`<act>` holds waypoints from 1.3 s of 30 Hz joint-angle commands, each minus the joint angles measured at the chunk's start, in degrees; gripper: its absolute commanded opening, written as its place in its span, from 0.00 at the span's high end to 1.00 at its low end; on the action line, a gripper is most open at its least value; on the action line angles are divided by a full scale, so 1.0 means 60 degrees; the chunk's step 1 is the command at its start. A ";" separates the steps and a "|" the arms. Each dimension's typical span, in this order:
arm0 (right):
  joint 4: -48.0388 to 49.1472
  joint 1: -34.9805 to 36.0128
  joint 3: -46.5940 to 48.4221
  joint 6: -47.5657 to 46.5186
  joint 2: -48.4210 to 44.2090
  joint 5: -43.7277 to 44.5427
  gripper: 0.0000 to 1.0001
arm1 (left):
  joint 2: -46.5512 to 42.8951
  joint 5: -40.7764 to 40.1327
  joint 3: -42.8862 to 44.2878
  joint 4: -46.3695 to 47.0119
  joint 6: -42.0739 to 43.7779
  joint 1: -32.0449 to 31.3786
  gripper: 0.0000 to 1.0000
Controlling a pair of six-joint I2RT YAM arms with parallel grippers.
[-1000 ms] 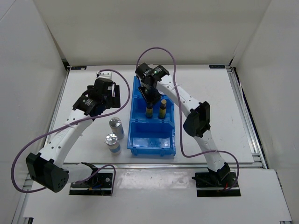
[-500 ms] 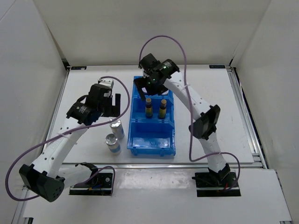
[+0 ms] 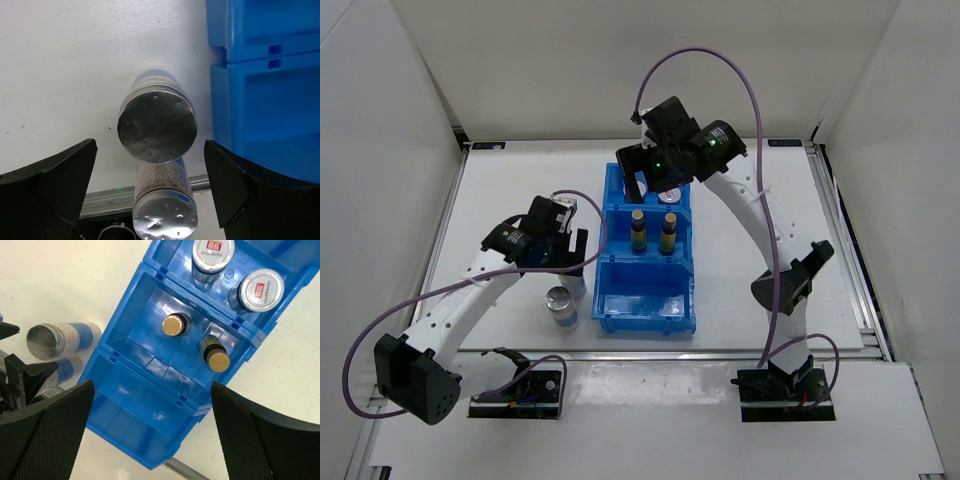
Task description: Organize the condiment bottles
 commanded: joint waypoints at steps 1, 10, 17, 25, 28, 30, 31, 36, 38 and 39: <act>0.0162 0.0022 -0.0203 0.0055 0.0113 -0.0185 0.00 | 0.0034 0.0214 -0.0193 0.0256 -0.0168 -0.0037 0.00; 0.0162 0.0022 -0.0204 0.0055 0.0113 -0.0595 0.00 | 0.0240 -0.0297 -0.0779 0.0711 -0.0168 -0.0212 0.00; 0.0074 0.0022 -0.0306 0.0055 0.0026 -0.0917 0.00 | 0.0548 -0.0267 -0.0574 0.1164 -0.0051 -0.0212 0.26; 0.0074 0.0022 -0.0497 0.0055 0.0025 -0.1006 0.00 | 0.0724 -0.1979 0.0642 0.1077 0.0417 -0.0315 0.89; 0.0074 0.0022 -0.0672 0.0156 -0.0063 -0.1006 0.00 | 0.0811 -0.3208 0.2377 0.0625 0.1002 -0.0651 0.89; 0.0074 0.0022 -0.0789 0.0259 -0.0150 -0.0919 0.00 | 0.1016 -0.3344 0.3187 0.0535 0.1120 -0.0754 0.89; 0.0074 0.0022 -0.0935 0.0260 -0.0151 -0.0918 0.00 | 0.1016 -0.3127 0.3858 0.0376 0.1121 -0.0972 0.89; 0.0074 0.0022 -0.1433 0.0625 -0.0531 -0.0216 0.00 | 0.0608 -0.1577 0.4583 0.0242 0.1428 -0.1881 0.89; -0.0014 0.0022 -0.1522 0.0859 -0.0633 0.0077 0.00 | 0.0168 -0.0843 0.4365 0.0242 0.1735 -0.2116 0.89; -0.0014 0.0022 -0.1682 0.0962 -0.0736 0.0209 0.00 | 0.0022 -0.0303 0.4203 0.0242 0.1737 -0.2363 0.89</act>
